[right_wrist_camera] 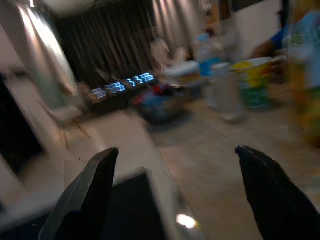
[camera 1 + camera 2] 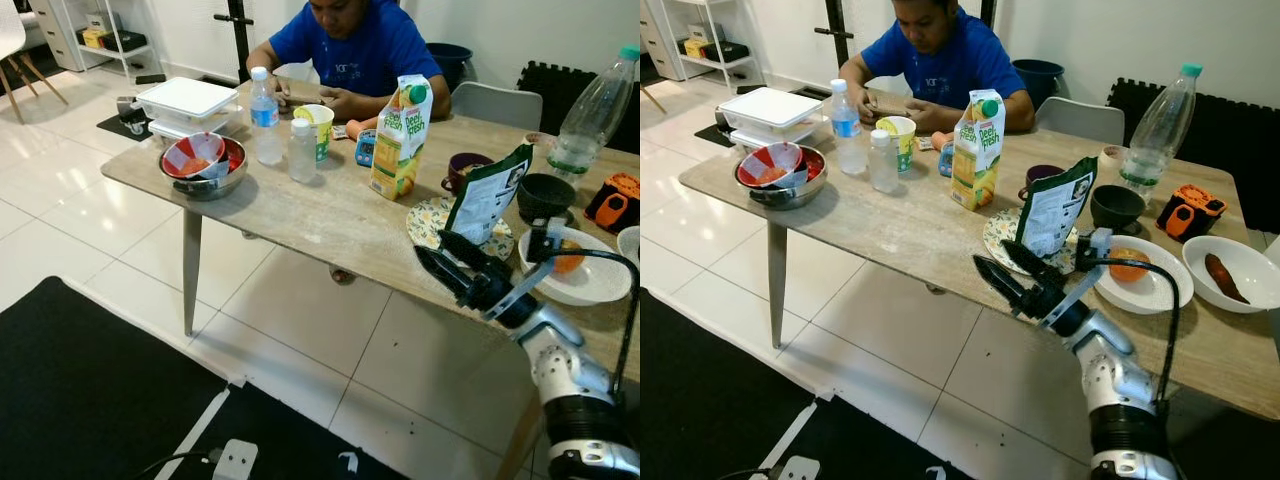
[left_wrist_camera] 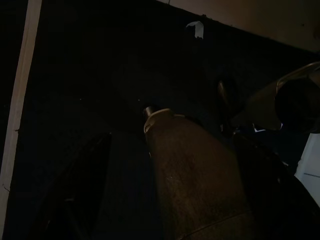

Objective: Restocking fridge

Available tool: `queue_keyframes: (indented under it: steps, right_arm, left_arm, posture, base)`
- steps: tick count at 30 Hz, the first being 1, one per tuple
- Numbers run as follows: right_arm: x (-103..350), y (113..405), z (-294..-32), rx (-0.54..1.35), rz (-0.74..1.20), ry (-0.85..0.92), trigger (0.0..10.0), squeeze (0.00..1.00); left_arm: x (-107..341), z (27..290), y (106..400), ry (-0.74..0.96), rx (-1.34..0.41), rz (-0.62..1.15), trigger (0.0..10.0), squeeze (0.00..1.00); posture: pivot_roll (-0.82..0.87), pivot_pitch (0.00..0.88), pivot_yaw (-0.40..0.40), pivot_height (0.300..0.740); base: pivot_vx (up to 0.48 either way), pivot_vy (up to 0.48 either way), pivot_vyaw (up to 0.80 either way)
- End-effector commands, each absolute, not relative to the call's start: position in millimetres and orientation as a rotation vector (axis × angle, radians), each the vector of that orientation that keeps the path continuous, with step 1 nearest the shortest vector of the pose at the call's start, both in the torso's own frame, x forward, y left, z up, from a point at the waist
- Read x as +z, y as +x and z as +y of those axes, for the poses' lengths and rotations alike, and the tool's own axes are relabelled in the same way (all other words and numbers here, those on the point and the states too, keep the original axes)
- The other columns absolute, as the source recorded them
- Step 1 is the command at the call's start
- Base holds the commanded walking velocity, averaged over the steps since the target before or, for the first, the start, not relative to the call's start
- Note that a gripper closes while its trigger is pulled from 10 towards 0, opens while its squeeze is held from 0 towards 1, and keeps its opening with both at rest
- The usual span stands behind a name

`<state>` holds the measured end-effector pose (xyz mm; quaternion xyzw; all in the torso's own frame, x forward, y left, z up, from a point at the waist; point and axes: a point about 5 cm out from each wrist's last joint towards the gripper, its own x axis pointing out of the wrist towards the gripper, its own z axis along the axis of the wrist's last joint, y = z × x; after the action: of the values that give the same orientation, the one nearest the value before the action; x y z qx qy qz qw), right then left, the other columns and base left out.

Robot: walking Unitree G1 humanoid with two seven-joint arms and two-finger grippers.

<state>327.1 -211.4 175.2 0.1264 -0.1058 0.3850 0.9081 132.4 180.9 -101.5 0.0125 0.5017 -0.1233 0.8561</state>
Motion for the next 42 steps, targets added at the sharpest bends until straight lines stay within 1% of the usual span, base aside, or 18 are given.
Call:
queue_keyframes:
  steps: [1, 2, 4, 7, 9, 10, 11, 14, 17, 19, 21, 24, 25, 28, 33, 35, 37, 42]
  right_arm:
    - [193, 326, -220, 0.778, -0.248, 0.142, 10.0, 0.0]
    - [201, 325, -228, 0.772, -0.236, 0.057, 10.0, 0.0]
    - [201, 325, -228, 0.772, -0.236, 0.057, 10.0, 0.0]
    - [206, 328, -253, 0.667, -0.085, -0.298, 10.0, 0.0]
    - [204, 328, -264, 0.631, -0.007, -0.435, 10.0, 0.0]
    - [204, 328, -264, 0.631, -0.007, -0.435, 10.0, 0.0]
    - [204, 327, -268, 0.625, 0.031, -0.493, 10.0, 0.0]
    - [203, 325, -274, 0.619, 0.09, -0.577, 10.0, 0.0]
    - [203, 324, -278, 0.608, 0.13, -0.624, 10.0, 0.0]
    - [202, 320, -287, 0.602, 0.214, -0.699, 10.0, 0.0]
    - [202, 319, -290, 0.604, 0.241, -0.717, 10.0, 0.0]
    - [193, 316, -302, 0.588, 0.368, -0.771, 10.0, 0.0]
    - [193, 316, -302, 0.588, 0.368, -0.771, 10.0, 0.0]
    - [175, 313, -313, 0.561, 0.522, -0.814, 10.0, 0.0]
    - [168, 316, -316, 0.518, 0.565, -0.787, 10.0, 0.0]
    - [168, 323, -318, 0.445, 0.563, -0.788, 10.0, 0.0]
    - [169, 325, -318, 0.422, 0.562, -0.79, 10.0, 0.0]
    - [170, 337, -310, 0.363, 0.534, -0.757, 10.0, 0.0]
  left_arm:
    - [-110, 178, 110, 0.019, -0.271, 1.141, 10.0, 0.0]
    - [-110, 177, 109, 0.018, -0.272, 1.142, 10.0, 0.0]
    - [-110, 177, 109, 0.018, -0.272, 1.142, 10.0, 0.0]
    - [-110, 176, 108, 0.018, -0.276, 1.146, 10.0, 0.0]
    - [-110, 176, 108, 0.018, -0.278, 1.146, 10.0, 0.0]
    - [-110, 176, 108, 0.018, -0.278, 1.146, 10.0, 0.0]
    - [-110, 176, 108, 0.017, -0.279, 1.146, 10.0, 0.0]
    - [-110, 175, 108, 0.017, -0.28, 1.146, 10.0, 0.0]
    - [-110, 175, 108, 0.018, -0.281, 1.146, 10.0, 0.0]
    - [-110, 176, 107, 0.02, -0.281, 1.147, 10.0, 0.0]
    - [-110, 176, 107, 0.021, -0.281, 1.148, 10.0, 0.0]
    - [-110, 178, 107, 0.026, -0.28, 1.149, 10.0, 0.0]
    - [-110, 178, 107, 0.026, -0.28, 1.149, 10.0, 0.0]
    - [-110, 179, 108, 0.026, -0.279, 1.148, 10.0, 0.0]
    - [-110, 179, 107, 0.025, -0.278, 1.148, 10.0, 0.0]
    - [-110, 180, 107, 0.025, -0.277, 1.151, 10.0, 0.0]
    - [-110, 180, 107, 0.026, -0.277, 1.152, 10.0, 0.0]
    - [-110, 180, 107, 0.023, -0.275, 1.148, 10.0, 0.0]
  posture:
    - [-0.05, 0.06, -0.059, 0.74]
    - [-0.05, 0.059, -0.06, 0.74]
    - [-0.05, 0.059, -0.06, 0.74]
    - [-0.06, 0.053, -0.064, 0.74]
    - [-0.06, 0.052, -0.067, 0.74]
    - [-0.06, 0.052, -0.067, 0.74]
    - [-0.06, 0.051, -0.069, 0.74]
    - [-0.06, 0.051, -0.069, 0.74]
    - [-0.06, 0.047, -0.07, 0.74]
    - [-0.06, 0.046, -0.067, 0.74]
    - [-0.06, 0.046, -0.067, 0.74]
    - [-0.06, 0.048, -0.063, 0.74]
    - [-0.06, 0.048, -0.063, 0.74]
    - [-0.05, 0.053, -0.06, 0.74]
    - [-0.05, 0.054, -0.056, 0.74]
    - [-0.06, 0.055, -0.053, 0.74]
    - [-0.06, 0.055, -0.053, 0.74]
    - [-0.05, 0.059, -0.052, 0.74]
  base:
    - [0.0, 0.0, 0.0]
    - [0.0, 0.0, 0.0]
    - [0.0, 0.0, 0.0]
    - [0.0, 0.0, 0.0]
    - [0.0, 0.0, 0.0]
    - [0.0, 0.0, 0.0]
    - [0.0, 0.0, 0.0]
    - [0.0, 0.0, 0.0]
    - [0.0, 0.0, 0.0]
    - [0.0, 0.0, 0.0]
    - [0.0, 0.0, 0.0]
    - [0.0, 0.0, 0.0]
    - [0.0, 0.0, 0.0]
    - [0.0, 0.0, 0.0]
    - [0.0, 0.0, 0.0]
    - [0.0, 0.0, 0.0]
    - [0.0, 0.0, 0.0]
    - [0.0, 0.0, 0.0]
